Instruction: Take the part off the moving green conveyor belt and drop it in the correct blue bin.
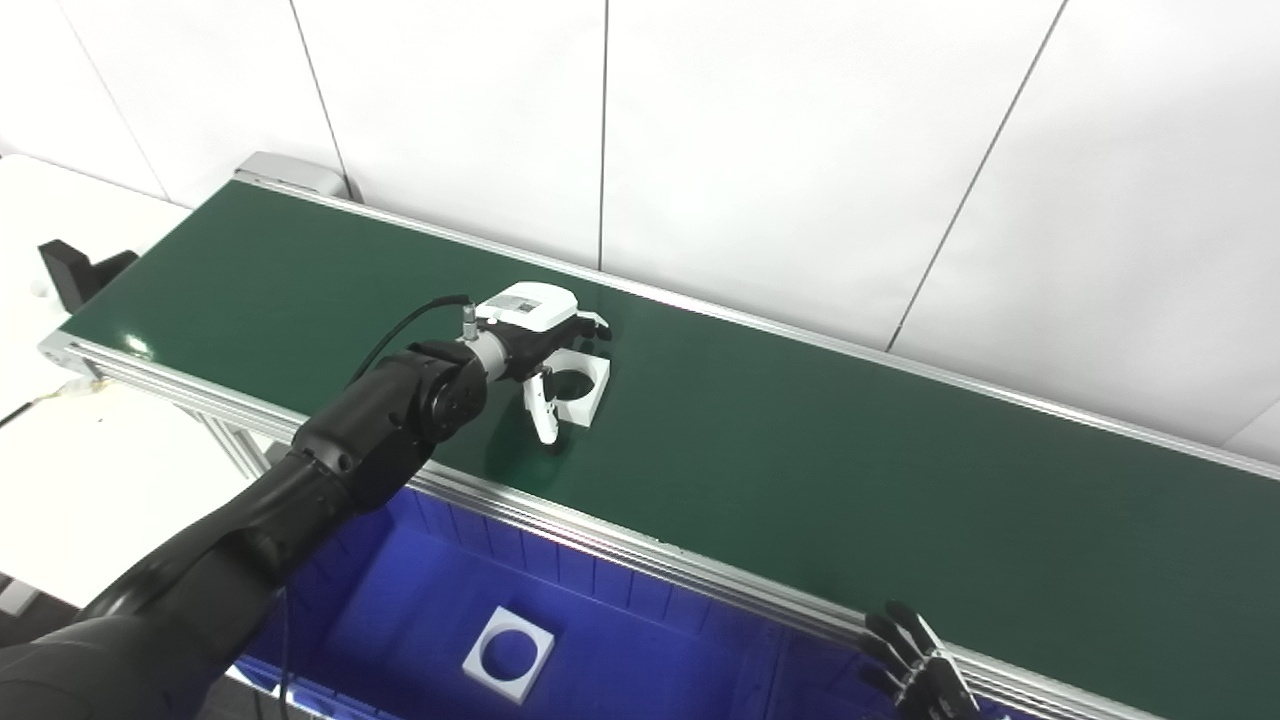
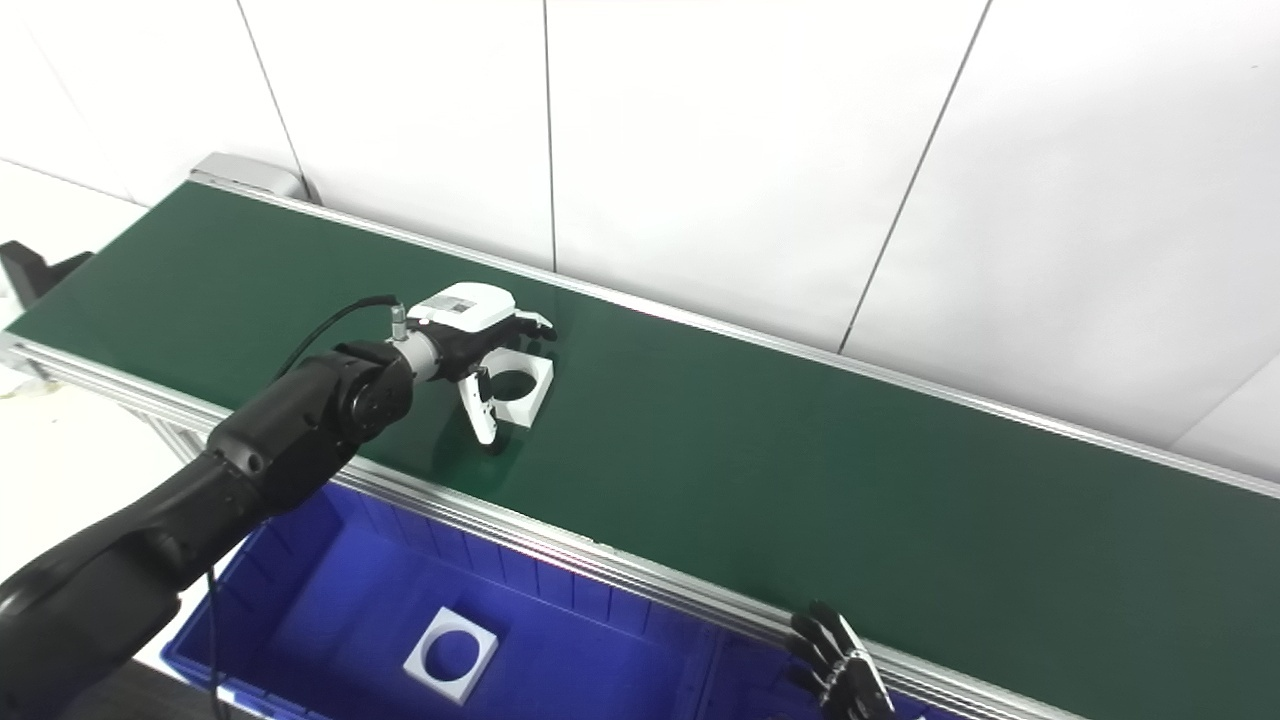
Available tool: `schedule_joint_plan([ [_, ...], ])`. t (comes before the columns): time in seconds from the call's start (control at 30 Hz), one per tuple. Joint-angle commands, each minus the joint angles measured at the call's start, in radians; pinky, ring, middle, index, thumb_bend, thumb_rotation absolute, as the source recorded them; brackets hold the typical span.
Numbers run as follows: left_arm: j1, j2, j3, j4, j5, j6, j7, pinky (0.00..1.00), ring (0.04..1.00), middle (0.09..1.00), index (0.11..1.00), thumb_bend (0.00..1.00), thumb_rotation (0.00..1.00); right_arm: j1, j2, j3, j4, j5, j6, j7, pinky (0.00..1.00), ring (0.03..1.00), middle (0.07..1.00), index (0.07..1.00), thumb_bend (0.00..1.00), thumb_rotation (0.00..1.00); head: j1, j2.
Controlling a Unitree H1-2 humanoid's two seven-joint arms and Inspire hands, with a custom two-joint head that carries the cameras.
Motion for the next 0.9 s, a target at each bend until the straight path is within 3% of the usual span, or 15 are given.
schedule_joint_plan([
  [0.0,-0.021,0.019,-0.01,0.03,0.027,-0.011,0.054,0.76,0.799,0.775,0.732,0.83,0.02,0.0,0.007,0.0,-0.036,-0.003,-0.057,0.006,0.77,0.832,0.848,0.889,0.76,0.56,-0.001,0.001],
  [0.1,-0.02,0.022,-0.013,0.038,0.028,-0.023,0.079,0.75,0.777,0.733,0.66,0.78,0.0,0.001,0.008,-0.001,-0.036,0.001,-0.057,0.006,0.77,0.829,0.846,0.886,0.76,0.56,-0.002,0.002],
  [0.13,-0.02,0.023,-0.013,0.04,0.027,-0.026,0.088,0.75,0.761,0.704,0.579,0.65,0.02,0.0,0.008,-0.001,-0.034,0.003,-0.058,0.007,0.77,0.828,0.844,0.884,0.77,0.56,-0.002,0.002],
  [0.17,-0.02,0.024,-0.014,0.042,0.028,-0.03,0.096,0.76,0.726,0.623,0.522,0.59,0.01,0.0,0.008,-0.001,-0.034,0.0,-0.059,0.006,0.77,0.828,0.845,0.884,0.77,0.56,-0.002,0.004],
  [0.23,-0.021,0.029,-0.02,0.044,0.031,-0.042,0.108,0.76,0.66,0.552,0.469,0.53,0.0,0.001,0.007,-0.001,-0.037,-0.006,-0.062,0.005,0.76,0.827,0.845,0.885,0.77,0.57,-0.002,0.004],
  [0.57,-0.011,0.049,-0.024,-0.008,0.022,-0.046,0.079,0.78,0.59,0.508,0.474,0.52,0.0,0.002,0.009,-0.001,-0.046,-0.007,-0.051,0.004,0.76,0.827,0.846,0.891,0.77,0.57,-0.007,0.008],
  [0.87,0.019,0.053,-0.002,-0.103,0.004,-0.057,0.071,0.69,0.539,0.474,0.509,0.52,0.0,-0.001,0.01,0.0,-0.042,-0.005,-0.053,0.006,0.76,0.825,0.846,0.888,0.75,0.56,-0.016,0.01],
])
